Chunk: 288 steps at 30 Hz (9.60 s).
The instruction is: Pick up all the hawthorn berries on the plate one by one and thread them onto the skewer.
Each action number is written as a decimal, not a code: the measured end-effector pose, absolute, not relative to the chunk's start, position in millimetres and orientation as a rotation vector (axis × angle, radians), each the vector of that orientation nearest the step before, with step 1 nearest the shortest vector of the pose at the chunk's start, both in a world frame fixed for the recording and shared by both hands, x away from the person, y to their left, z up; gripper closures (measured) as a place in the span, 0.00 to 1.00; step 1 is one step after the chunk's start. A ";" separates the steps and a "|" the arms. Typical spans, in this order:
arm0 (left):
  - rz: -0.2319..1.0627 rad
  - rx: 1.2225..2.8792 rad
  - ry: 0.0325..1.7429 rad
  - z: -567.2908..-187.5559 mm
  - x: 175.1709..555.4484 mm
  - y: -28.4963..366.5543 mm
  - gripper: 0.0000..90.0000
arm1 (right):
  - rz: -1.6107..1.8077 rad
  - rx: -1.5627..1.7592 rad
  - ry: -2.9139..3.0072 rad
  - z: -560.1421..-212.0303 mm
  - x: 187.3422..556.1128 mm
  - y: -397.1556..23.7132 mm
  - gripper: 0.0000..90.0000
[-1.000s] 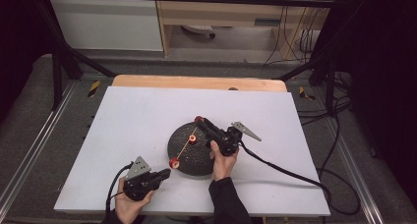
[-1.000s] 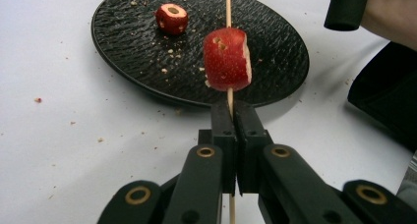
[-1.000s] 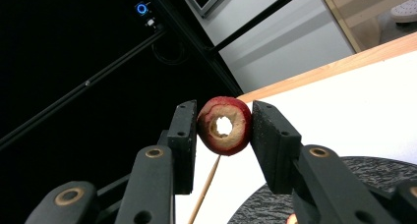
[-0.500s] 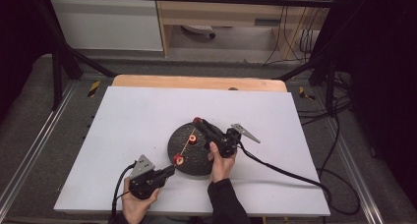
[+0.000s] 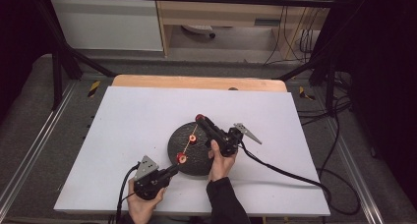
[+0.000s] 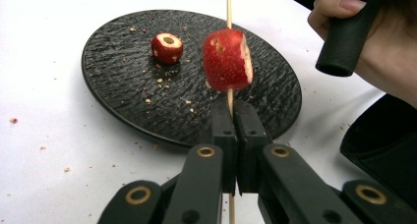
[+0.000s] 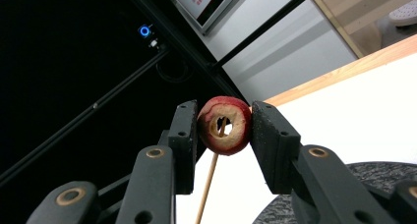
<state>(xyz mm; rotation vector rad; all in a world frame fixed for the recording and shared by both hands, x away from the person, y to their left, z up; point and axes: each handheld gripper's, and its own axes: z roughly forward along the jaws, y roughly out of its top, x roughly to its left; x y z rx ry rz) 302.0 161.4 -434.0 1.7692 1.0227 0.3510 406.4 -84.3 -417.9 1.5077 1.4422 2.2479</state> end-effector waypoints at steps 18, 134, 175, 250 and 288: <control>0.325 1.761 1.028 -423.4 330.2 151.4 0.98 | 2.245 1.539 1.511 -427.0 402.8 -79.5 0.72; 0.322 1.981 0.956 -434.5 319.2 261.1 0.98 | 0.927 1.364 2.598 -407.8 479.0 -29.5 0.44; 0.325 1.984 0.949 -435.1 318.5 259.5 0.98 | 0.990 1.509 2.575 -407.8 479.5 -29.7 0.68; 0.261 1.971 0.926 -417.9 314.2 204.1 0.98 | 2.001 1.352 1.732 -402.1 421.7 -106.9 0.69; 0.233 1.855 0.988 -411.3 318.5 160.1 0.98 | 2.041 1.317 1.674 -404.8 417.1 -103.1 0.69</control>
